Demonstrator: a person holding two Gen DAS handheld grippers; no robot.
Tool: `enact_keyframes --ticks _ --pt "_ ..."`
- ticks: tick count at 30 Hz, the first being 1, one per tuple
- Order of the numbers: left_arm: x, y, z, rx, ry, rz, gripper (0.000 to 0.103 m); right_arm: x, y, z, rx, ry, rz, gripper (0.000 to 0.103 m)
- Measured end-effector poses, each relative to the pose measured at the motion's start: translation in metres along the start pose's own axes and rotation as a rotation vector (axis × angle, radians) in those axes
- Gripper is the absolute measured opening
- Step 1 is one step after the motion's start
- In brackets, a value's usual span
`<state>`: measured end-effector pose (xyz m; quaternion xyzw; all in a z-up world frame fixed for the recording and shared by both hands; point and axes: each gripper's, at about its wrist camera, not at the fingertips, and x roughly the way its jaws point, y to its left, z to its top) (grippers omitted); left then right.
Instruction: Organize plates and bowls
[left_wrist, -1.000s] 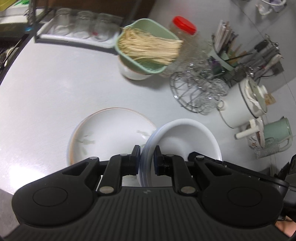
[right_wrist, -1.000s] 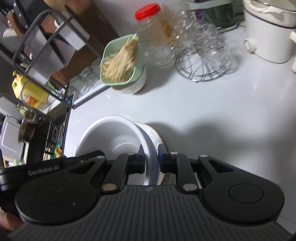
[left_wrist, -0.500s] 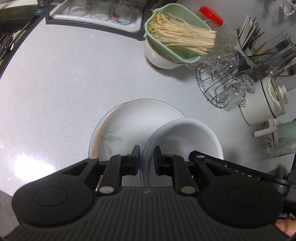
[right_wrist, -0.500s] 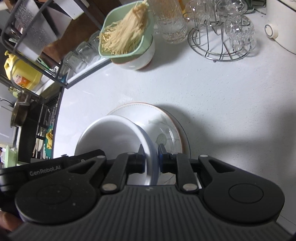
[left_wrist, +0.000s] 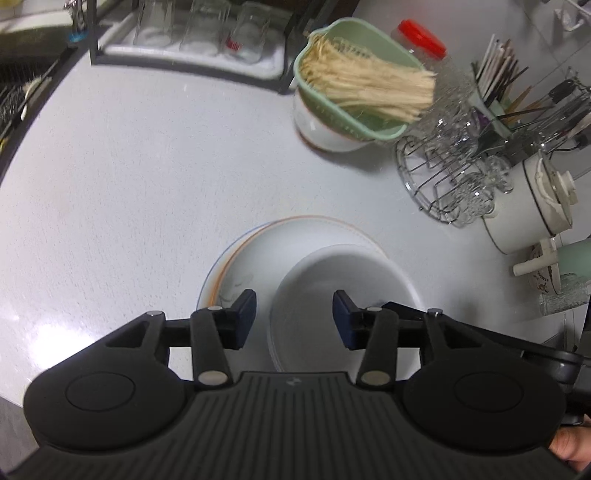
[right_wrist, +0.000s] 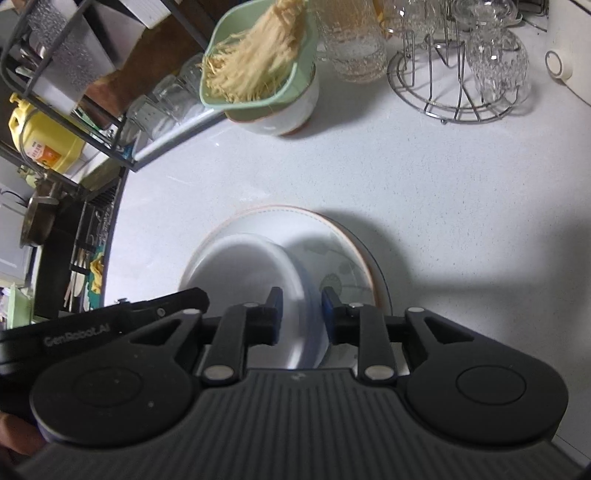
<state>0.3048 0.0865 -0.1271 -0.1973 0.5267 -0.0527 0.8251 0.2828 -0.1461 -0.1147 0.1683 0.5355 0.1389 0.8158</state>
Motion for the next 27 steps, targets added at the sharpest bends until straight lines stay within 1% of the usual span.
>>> enact_keyframes --ticks 2,3,9,16,18,21,22,23,24,25,27 --pt "-0.009 -0.003 0.002 0.013 -0.021 -0.002 0.053 -0.008 0.0 0.001 0.007 -0.025 0.004 0.04" --pt "-0.015 -0.004 0.003 0.021 -0.032 -0.004 0.053 -0.013 0.001 0.001 0.005 -0.04 0.008 0.04" --pt "-0.055 -0.016 0.008 0.088 -0.108 -0.012 0.054 -0.046 0.012 0.0 -0.015 -0.14 0.013 0.04" --pt "-0.115 -0.028 0.01 0.224 -0.197 -0.005 0.054 -0.085 0.033 -0.011 -0.045 -0.267 0.006 0.04" --pt "-0.134 -0.027 0.01 0.236 -0.222 -0.015 0.058 -0.098 0.04 -0.016 -0.036 -0.31 0.004 0.041" --pt "-0.16 -0.026 0.004 0.266 -0.255 -0.017 0.06 -0.119 0.05 -0.026 -0.03 -0.377 -0.005 0.041" --pt "-0.168 -0.026 0.001 0.275 -0.27 -0.014 0.061 -0.127 0.052 -0.03 -0.03 -0.397 -0.01 0.042" --pt "-0.175 -0.027 -0.002 0.284 -0.283 -0.009 0.063 -0.134 0.055 -0.035 -0.033 -0.416 -0.011 0.05" --pt "-0.182 -0.028 -0.006 0.296 -0.298 0.002 0.069 -0.141 0.056 -0.039 -0.035 -0.435 -0.009 0.058" --pt "-0.189 -0.03 -0.012 0.308 -0.313 0.013 0.073 -0.148 0.057 -0.044 -0.037 -0.454 -0.006 0.062" --pt "-0.202 -0.034 -0.024 0.343 -0.35 0.021 0.091 -0.161 0.057 -0.054 -0.053 -0.485 0.014 0.08"
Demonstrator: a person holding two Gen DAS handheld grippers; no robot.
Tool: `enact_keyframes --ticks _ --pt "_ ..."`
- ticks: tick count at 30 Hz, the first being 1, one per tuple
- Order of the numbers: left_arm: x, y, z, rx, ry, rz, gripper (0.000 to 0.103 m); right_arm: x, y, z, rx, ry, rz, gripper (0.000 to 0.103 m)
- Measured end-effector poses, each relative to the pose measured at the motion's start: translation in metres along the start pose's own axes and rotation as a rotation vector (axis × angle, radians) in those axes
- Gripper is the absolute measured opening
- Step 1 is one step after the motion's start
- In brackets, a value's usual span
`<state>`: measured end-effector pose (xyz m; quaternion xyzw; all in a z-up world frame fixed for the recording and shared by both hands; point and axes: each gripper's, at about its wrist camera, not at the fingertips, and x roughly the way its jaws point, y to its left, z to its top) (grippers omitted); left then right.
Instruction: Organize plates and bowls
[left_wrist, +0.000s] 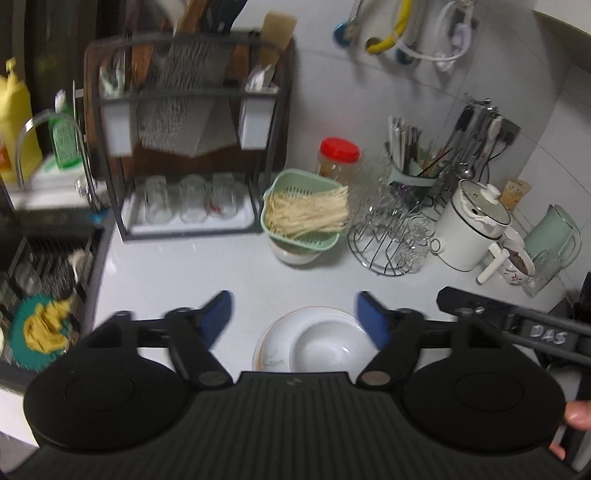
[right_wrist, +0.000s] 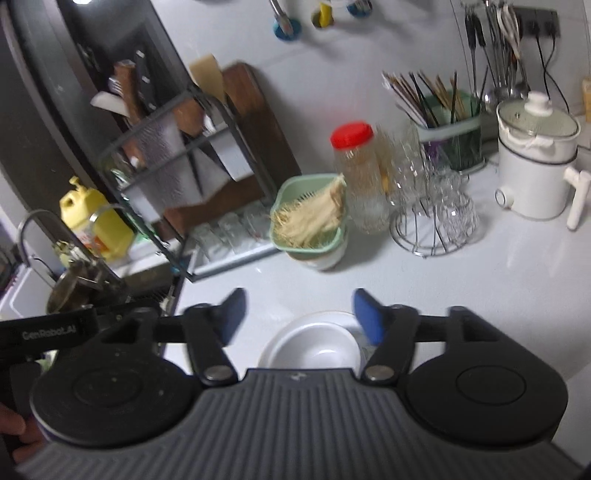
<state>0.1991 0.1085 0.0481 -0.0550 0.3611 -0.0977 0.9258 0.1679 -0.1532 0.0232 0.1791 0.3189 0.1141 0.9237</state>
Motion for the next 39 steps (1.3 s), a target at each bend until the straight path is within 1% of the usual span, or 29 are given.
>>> enact_keyframes --ticks 2,5,9,12,20,27,39 --pt "-0.015 -0.009 -0.008 0.029 -0.031 0.033 0.095 -0.016 0.002 -0.003 -0.023 -0.045 0.0 0.088" --pt "-0.034 -0.026 -0.019 0.05 -0.055 0.093 0.099 -0.034 0.002 -0.008 -0.075 -0.082 -0.014 0.088" --pt "-0.057 -0.043 -0.037 0.038 -0.076 0.11 0.1 -0.058 -0.004 -0.016 -0.109 -0.109 -0.014 0.088" --pt "-0.072 -0.052 -0.051 0.022 -0.083 0.139 0.1 -0.074 -0.009 -0.025 -0.116 -0.123 -0.007 0.088" --pt "-0.104 -0.074 -0.093 -0.008 -0.073 0.187 0.1 -0.106 -0.022 -0.053 -0.132 -0.113 0.003 0.088" --pt "-0.119 -0.089 -0.128 -0.029 -0.064 0.216 0.101 -0.127 -0.034 -0.076 -0.142 -0.102 0.015 0.088" --pt "-0.135 -0.112 -0.166 -0.045 -0.059 0.239 0.101 -0.148 -0.051 -0.108 -0.152 -0.069 0.025 0.088"
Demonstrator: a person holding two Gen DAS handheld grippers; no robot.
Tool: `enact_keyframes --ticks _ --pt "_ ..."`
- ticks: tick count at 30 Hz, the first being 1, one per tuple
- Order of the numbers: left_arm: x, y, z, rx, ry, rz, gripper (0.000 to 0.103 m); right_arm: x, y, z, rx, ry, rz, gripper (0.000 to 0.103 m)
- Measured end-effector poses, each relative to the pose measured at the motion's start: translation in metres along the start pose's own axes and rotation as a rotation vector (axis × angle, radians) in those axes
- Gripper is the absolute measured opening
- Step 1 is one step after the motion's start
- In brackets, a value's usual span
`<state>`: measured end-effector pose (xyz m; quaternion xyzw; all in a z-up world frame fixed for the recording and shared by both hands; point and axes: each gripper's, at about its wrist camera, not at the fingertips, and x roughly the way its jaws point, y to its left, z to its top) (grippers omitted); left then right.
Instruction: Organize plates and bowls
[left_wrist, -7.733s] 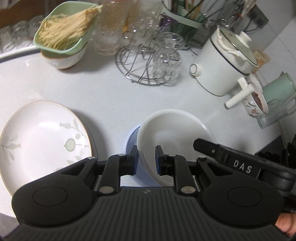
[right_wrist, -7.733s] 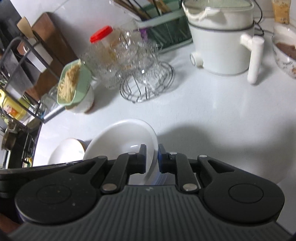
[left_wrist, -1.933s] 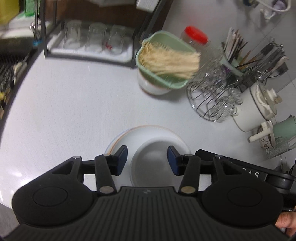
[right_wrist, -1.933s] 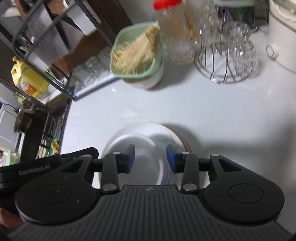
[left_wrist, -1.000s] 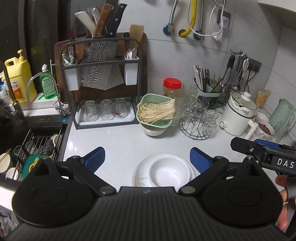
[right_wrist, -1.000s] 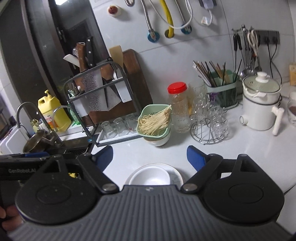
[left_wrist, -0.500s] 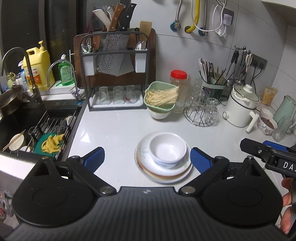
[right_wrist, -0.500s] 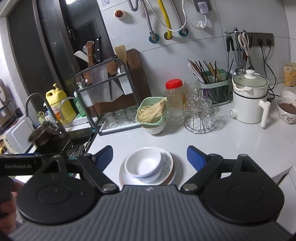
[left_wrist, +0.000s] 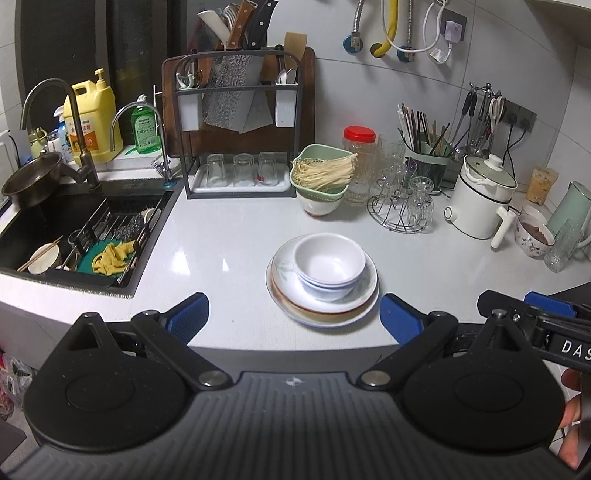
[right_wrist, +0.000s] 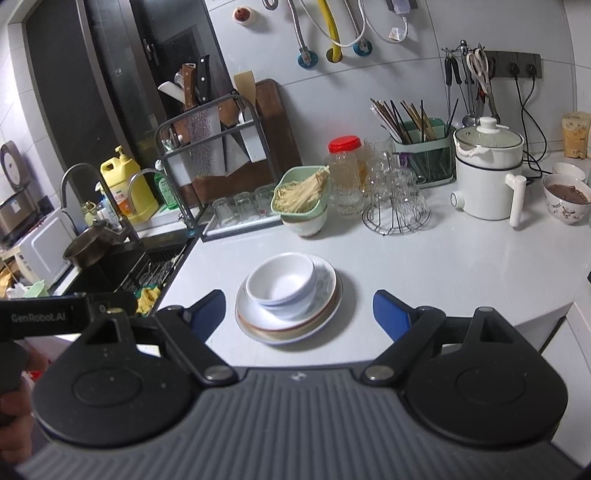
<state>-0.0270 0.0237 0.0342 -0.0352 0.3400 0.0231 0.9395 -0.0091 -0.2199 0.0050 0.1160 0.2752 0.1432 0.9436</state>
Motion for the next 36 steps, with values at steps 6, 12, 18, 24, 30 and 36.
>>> enact_keyframes --ticks 6,12,18,24,30,36 --pt "-0.004 -0.001 -0.002 0.01 0.003 0.035 0.101 -0.004 -0.001 -0.002 -0.011 -0.013 0.02 0.088" --pt "-0.002 0.004 -0.007 0.003 -0.006 0.051 0.101 0.0 0.0 -0.003 -0.019 -0.02 -0.015 0.088" --pt "-0.002 0.001 -0.011 0.027 -0.023 0.068 0.101 0.002 0.005 -0.008 -0.024 -0.002 -0.023 0.088" --pt "-0.002 0.003 -0.016 0.026 -0.011 0.054 0.101 0.002 0.014 -0.011 -0.047 0.003 -0.021 0.088" --pt "-0.004 0.009 -0.025 0.019 0.003 0.065 0.101 0.003 0.018 -0.016 -0.061 0.008 -0.018 0.088" --pt "-0.006 0.014 -0.035 0.006 0.007 0.058 0.101 0.001 0.021 -0.022 -0.085 0.014 -0.024 0.088"
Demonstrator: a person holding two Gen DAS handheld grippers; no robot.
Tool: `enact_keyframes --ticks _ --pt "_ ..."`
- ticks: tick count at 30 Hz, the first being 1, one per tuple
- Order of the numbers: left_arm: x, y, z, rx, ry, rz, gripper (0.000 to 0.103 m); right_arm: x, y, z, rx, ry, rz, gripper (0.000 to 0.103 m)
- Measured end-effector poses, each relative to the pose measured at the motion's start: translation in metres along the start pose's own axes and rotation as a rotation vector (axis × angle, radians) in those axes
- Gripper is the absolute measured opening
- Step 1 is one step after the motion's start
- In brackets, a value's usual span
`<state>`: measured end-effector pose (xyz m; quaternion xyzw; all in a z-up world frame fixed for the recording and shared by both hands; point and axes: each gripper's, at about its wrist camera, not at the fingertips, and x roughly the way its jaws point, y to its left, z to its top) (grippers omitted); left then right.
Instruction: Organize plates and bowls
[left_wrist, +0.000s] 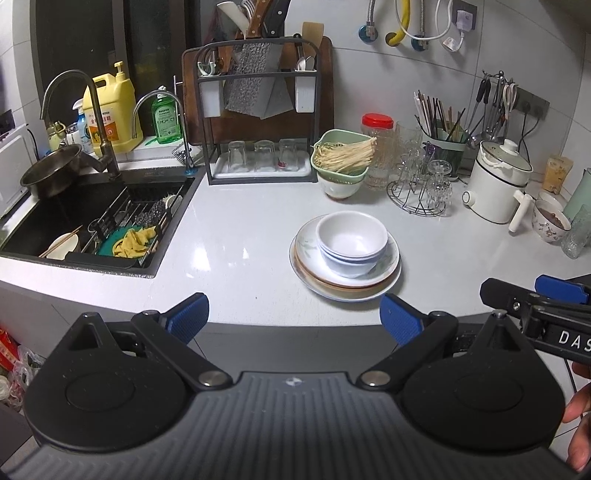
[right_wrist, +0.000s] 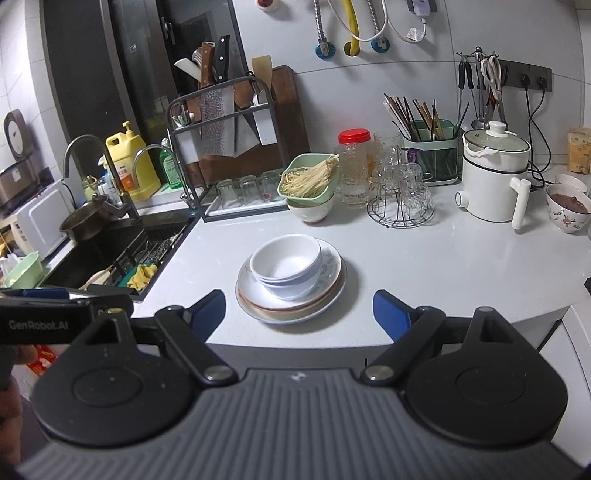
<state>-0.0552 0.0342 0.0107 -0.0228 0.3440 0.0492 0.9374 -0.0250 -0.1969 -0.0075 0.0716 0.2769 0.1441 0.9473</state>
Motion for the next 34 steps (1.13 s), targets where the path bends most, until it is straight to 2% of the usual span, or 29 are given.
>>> enact_keyframes --ticks 12,34 --pt "-0.003 -0.006 -0.002 0.002 -0.022 -0.021 0.101 -0.005 0.002 -0.002 -0.027 -0.01 -0.015 0.088" --pt "0.012 -0.001 0.001 -0.025 -0.015 -0.053 0.101 0.001 -0.001 0.002 -0.024 -0.013 -0.043 0.088"
